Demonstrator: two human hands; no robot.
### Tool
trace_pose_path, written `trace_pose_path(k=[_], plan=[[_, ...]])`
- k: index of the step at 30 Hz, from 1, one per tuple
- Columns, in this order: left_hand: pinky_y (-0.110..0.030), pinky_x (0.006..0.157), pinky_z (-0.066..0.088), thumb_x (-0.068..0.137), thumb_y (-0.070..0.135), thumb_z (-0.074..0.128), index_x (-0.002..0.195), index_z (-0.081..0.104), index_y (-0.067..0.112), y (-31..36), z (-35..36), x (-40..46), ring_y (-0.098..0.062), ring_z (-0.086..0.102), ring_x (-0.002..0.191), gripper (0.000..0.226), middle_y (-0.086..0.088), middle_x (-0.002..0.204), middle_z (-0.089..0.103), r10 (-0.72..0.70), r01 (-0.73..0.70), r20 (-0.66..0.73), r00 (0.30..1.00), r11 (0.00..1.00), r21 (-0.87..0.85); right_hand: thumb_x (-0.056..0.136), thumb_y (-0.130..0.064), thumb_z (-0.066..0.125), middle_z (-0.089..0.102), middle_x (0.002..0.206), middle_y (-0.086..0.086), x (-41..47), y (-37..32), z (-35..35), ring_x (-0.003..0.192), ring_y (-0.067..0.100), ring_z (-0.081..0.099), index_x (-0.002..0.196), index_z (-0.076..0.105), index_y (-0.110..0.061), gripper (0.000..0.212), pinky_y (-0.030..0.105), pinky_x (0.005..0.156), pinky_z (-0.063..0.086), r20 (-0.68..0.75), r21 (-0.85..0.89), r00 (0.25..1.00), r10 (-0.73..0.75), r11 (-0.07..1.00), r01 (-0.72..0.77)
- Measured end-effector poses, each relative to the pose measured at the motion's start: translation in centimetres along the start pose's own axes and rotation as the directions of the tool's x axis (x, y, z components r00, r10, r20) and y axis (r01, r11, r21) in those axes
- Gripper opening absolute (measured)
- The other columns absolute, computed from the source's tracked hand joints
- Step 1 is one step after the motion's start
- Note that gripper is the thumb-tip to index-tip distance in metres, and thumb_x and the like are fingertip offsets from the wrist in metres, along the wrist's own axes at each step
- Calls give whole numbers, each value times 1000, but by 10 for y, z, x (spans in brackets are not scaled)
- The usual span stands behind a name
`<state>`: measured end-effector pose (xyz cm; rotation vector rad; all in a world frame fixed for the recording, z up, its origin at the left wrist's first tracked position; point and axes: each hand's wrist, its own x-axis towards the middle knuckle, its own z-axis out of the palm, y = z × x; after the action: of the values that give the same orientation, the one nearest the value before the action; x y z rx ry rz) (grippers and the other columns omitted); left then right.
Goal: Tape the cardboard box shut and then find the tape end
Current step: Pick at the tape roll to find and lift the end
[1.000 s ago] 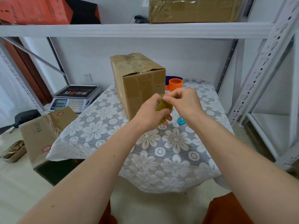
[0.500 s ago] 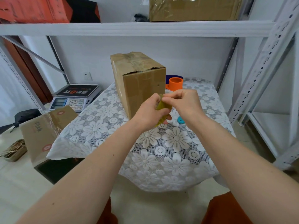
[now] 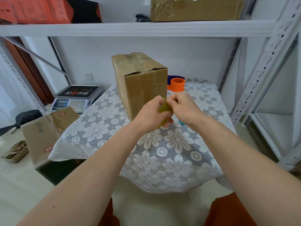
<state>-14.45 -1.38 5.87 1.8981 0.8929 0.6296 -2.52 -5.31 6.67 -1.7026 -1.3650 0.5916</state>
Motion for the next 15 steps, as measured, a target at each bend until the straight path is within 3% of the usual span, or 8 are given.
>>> trace_pose_path(k=[2, 6, 10, 15], plan=[[-15, 41, 43, 92, 9, 61, 89, 43, 16, 0, -1, 0, -13, 65, 53, 19, -7, 75, 71, -12, 12, 6, 1000, 1000, -23, 99, -14, 43, 60, 77, 7, 2, 3, 0, 66, 16, 56, 79, 58, -8, 26, 24, 57, 46, -19, 24, 1000, 9, 1000, -9], [-20, 44, 47, 93, 11, 61, 90, 43, 17, -2, -3, 0, -20, 68, 61, 19, -10, 81, 73, -40, 41, 9, 999, 996, -80, 95, -16, 53, 68, 96, 6, 4, 11, -2, 92, 19, 64, 94, 66, -10, 15, 33, 83, 53, -108, 124, 994, 23, 992, -9], [-17, 41, 44, 94, 11, 60, 87, 42, 18, -1, -1, 2, -17, 67, 58, 20, -6, 76, 71, -36, 35, -12, 999, 998, -53, 87, -11, 65, 72, 87, 3, -1, 6, 1, 82, 17, 67, 86, 75, -11, 10, 24, 71, 53, -190, 110, 981, -50, 991, 72], [-16, 42, 44, 93, 13, 61, 84, 41, 18, 0, 2, 3, -12, 66, 53, 23, -4, 75, 70, -19, 18, -29, 999, 999, -38, 87, -10, 65, 71, 81, 4, 3, 3, 4, 73, 14, 63, 83, 76, -9, 12, 17, 61, 46, -277, 6, 959, -65, 998, 70]])
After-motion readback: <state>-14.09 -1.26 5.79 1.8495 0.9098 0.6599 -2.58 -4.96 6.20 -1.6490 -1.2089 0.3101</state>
